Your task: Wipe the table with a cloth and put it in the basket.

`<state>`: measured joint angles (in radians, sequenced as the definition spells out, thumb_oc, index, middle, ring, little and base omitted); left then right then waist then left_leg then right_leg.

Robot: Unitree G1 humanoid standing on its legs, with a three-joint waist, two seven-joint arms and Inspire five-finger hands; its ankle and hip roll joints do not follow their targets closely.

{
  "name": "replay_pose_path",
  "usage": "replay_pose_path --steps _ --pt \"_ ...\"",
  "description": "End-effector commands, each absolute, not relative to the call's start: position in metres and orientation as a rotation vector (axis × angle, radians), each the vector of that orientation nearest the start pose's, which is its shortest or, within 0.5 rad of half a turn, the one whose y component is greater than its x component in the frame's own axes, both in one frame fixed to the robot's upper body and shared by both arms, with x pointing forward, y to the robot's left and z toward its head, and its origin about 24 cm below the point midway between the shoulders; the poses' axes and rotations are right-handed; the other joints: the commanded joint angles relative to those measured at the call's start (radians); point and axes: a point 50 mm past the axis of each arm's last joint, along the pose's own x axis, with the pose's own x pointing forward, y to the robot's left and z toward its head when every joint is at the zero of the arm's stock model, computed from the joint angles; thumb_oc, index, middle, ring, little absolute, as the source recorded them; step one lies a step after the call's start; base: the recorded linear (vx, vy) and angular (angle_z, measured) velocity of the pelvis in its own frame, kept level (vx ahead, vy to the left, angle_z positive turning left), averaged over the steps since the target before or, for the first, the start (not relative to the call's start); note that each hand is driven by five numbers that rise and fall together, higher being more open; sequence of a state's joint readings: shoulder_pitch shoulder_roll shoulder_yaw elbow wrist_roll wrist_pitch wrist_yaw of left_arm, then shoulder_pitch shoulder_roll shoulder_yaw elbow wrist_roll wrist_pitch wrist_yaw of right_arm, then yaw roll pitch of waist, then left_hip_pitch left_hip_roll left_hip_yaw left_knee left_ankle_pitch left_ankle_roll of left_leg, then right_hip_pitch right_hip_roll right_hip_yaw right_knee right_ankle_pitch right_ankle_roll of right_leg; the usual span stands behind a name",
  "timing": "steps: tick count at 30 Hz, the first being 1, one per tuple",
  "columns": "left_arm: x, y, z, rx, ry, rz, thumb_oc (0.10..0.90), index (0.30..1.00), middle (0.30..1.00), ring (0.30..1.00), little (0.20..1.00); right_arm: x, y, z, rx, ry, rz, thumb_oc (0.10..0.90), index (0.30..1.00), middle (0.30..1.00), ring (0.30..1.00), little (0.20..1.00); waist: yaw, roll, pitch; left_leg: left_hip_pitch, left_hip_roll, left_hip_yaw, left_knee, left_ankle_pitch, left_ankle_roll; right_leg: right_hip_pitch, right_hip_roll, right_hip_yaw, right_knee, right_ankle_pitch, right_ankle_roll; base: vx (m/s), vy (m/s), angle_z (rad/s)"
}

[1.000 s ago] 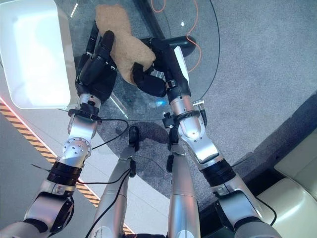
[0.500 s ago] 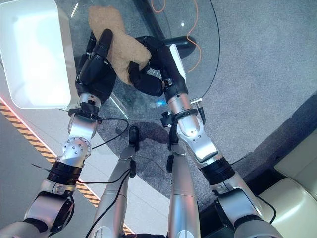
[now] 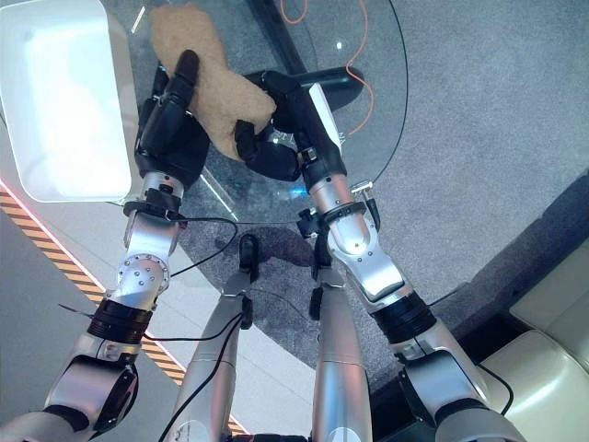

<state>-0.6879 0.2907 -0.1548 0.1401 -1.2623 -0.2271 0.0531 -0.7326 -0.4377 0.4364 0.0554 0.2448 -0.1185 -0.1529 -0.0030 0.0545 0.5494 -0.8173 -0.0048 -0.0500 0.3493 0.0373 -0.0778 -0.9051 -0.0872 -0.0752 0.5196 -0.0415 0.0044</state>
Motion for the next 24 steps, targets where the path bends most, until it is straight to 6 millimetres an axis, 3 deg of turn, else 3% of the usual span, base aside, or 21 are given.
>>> replay_pose_path --steps 1,11,17,19,20,21,22,24 --pt "0.3237 0.1302 0.2804 -0.897 -0.781 -0.502 0.1 0.3 0.3 0.3 0.2 0.2571 -0.0543 0.3118 -0.106 -1.171 0.573 0.1 0.3 0.3 0.3 0.2 -0.001 0.003 -0.029 0.034 -0.066 0.072 -0.022 -0.013 0.056 0.075 0.058 -0.034 -0.089 -0.028 0.023 0.0 0.0 0.0" --pt "0.3214 0.1325 0.2803 -0.895 -0.823 -0.491 0.1 0.3 0.3 0.3 0.2 0.2564 -0.0535 0.3107 -0.106 -1.172 0.573 0.103 0.302 0.302 0.302 0.203 0.0 0.002 -0.029 0.035 -0.067 0.071 -0.022 -0.014 0.055 0.076 0.059 -0.035 -0.087 -0.029 0.023 0.0 0.0 0.0" --pt "0.321 0.1312 0.2812 -0.894 -0.825 -0.496 0.1 0.3 0.3 0.3 0.2 0.2564 -0.0521 0.312 -0.105 -1.176 0.571 0.147 0.34 0.34 0.34 0.247 0.001 0.002 -0.029 0.03 -0.068 0.07 -0.021 -0.014 0.056 0.07 0.06 -0.035 -0.086 -0.029 0.024 0.0 0.0 0.0" --pt "0.3207 0.1317 0.2817 -0.894 -0.827 -0.494 0.1 0.3 0.3 0.3 0.2 0.2563 -0.0524 0.3123 -0.105 -1.176 0.572 0.218 0.401 0.401 0.401 0.318 0.001 0.003 -0.029 0.032 -0.068 0.07 -0.022 -0.015 0.056 0.071 0.06 -0.034 -0.087 -0.029 0.024 0.0 0.0 0.0" --pt "0.3206 0.1317 0.2819 -0.894 -0.827 -0.493 0.1 0.3 0.3 0.3 0.2 0.2564 -0.0529 0.3124 -0.103 -1.175 0.573 0.309 0.479 0.479 0.479 0.409 0.001 0.002 -0.029 0.033 -0.068 0.07 -0.023 -0.015 0.055 0.072 0.06 -0.034 -0.087 -0.029 0.024 0.0 0.0 0.0" --pt "0.3203 0.1316 0.2823 -0.891 -0.831 -0.491 0.1 0.3 0.3 0.3 0.2 0.2567 -0.0528 0.3123 -0.101 -1.172 0.573 0.619 0.745 0.745 0.745 0.719 0.001 0.002 -0.029 0.033 -0.068 0.07 -0.022 -0.015 0.055 0.072 0.059 -0.035 -0.088 -0.029 0.024 0.0 0.0 0.0" --pt "0.3206 0.1317 0.2819 -0.893 -0.83 -0.491 0.1 0.3 0.3 0.3 0.2 0.2574 -0.0529 0.3119 -0.095 -1.166 0.573 0.8 0.9 0.9 0.9 0.9 0.001 0.002 -0.029 0.034 -0.068 0.071 -0.023 -0.015 0.055 0.073 0.059 -0.035 -0.088 -0.029 0.024 0.0 0.0 0.0" --pt "0.3206 0.1319 0.282 -0.893 -0.831 -0.49 0.1 0.3 0.3 0.3 0.2 0.2579 -0.0532 0.3115 -0.092 -1.164 0.572 0.8 0.9 0.9 0.9 0.9 0.001 0.002 -0.029 0.033 -0.068 0.07 -0.021 -0.016 0.055 0.072 0.059 -0.035 -0.086 -0.03 0.024 0.0 0.0 0.0"
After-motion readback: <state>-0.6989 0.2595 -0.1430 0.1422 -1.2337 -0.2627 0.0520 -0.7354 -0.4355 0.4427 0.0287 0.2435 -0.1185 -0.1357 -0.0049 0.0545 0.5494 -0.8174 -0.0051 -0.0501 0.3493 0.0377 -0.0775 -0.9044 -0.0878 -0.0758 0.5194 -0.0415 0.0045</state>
